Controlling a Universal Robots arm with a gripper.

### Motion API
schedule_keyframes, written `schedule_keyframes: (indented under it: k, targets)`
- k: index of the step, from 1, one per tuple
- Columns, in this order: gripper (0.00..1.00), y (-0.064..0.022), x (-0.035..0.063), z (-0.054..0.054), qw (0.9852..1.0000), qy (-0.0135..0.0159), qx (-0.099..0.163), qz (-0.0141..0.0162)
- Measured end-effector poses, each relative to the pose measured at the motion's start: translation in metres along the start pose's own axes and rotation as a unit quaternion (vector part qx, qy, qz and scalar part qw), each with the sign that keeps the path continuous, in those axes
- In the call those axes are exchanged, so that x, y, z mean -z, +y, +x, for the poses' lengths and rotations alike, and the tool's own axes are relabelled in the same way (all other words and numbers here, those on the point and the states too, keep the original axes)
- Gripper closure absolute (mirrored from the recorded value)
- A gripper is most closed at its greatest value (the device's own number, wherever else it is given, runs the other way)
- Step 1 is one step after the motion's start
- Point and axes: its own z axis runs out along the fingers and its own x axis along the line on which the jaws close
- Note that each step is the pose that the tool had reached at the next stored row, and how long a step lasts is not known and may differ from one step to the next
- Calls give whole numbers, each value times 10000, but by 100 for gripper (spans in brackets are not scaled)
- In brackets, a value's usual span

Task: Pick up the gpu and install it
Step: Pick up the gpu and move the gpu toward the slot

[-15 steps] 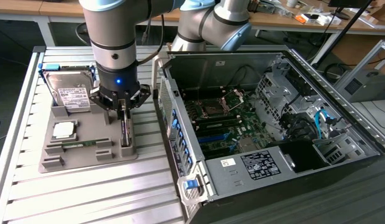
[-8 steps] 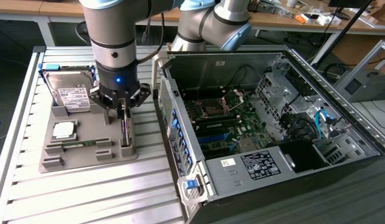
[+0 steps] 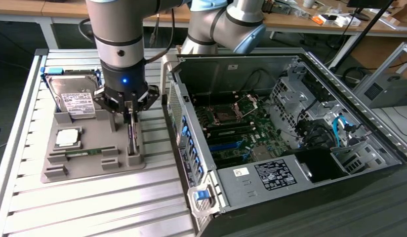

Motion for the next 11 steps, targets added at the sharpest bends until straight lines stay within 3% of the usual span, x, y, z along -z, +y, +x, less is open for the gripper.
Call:
schedule_keyframes:
  k: [11]
  targets:
    - [73,5,153,-4,10000,0,0,0]
